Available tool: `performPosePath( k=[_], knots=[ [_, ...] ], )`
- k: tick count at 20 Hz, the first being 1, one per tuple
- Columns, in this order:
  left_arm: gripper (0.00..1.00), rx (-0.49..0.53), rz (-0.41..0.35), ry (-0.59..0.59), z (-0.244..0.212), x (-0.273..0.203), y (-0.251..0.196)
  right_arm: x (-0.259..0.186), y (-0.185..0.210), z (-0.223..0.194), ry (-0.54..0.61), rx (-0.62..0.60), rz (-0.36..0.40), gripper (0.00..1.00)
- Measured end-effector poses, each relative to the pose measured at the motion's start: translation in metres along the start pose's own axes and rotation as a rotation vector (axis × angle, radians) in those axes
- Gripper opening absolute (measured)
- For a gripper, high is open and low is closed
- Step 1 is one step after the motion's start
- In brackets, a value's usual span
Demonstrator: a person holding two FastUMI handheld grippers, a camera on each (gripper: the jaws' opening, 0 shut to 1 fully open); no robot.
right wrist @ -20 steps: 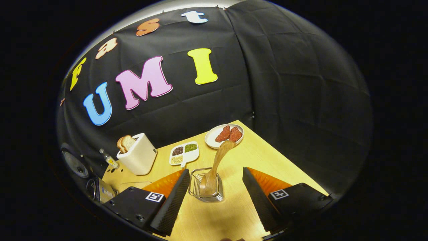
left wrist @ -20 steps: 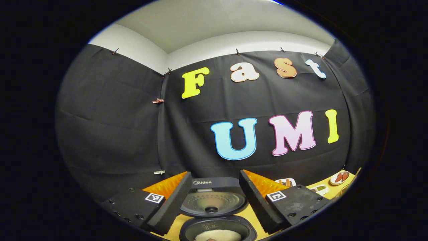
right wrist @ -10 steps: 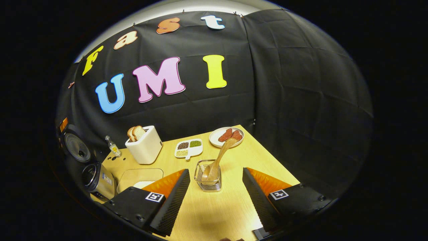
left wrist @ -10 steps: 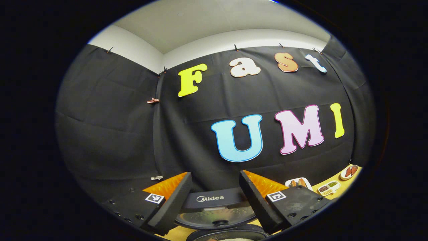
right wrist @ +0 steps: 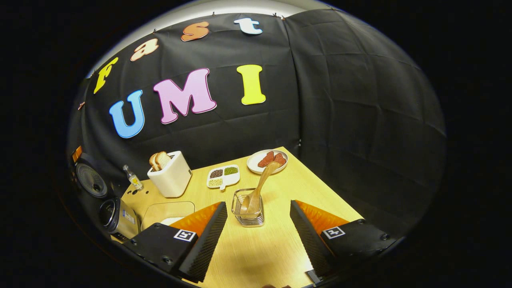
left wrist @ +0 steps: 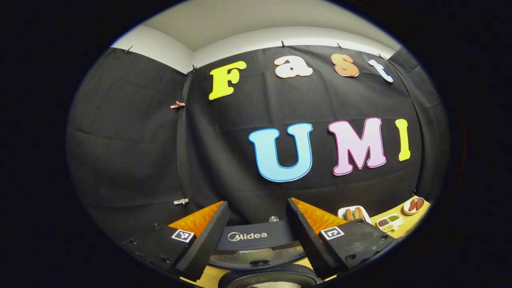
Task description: Close the left gripper, press the button to open the rice cooker; take a wooden spoon from the chopstick holder with the right hand, scoop a spoonful of rice and pour it into the rice cooker, then put the wooden spoon back into the chopstick holder.
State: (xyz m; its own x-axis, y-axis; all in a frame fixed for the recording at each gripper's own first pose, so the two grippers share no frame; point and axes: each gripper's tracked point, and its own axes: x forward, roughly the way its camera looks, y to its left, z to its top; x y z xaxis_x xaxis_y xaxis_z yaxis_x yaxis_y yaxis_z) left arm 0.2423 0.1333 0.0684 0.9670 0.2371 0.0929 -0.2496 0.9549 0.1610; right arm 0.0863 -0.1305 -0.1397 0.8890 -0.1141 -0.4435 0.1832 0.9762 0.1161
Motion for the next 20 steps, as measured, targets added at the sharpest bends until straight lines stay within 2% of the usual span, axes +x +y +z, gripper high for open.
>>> performPosePath(
  k=[10,14,20],
  knots=[
    [1.00,-0.112,-0.003,0.318,-0.049,-0.083,-0.019,0.018,0.048,-0.021,0.053,-0.059,0.119,0.99],
    [0.99,-0.125,0.015,0.378,-0.076,-0.113,-0.027,0.020,0.055,-0.029,0.071,-0.069,0.152,0.99],
    [1.00,-0.134,0.022,0.489,-0.145,-0.151,-0.042,0.018,0.048,-0.045,0.115,-0.060,0.159,0.99]
  ],
)
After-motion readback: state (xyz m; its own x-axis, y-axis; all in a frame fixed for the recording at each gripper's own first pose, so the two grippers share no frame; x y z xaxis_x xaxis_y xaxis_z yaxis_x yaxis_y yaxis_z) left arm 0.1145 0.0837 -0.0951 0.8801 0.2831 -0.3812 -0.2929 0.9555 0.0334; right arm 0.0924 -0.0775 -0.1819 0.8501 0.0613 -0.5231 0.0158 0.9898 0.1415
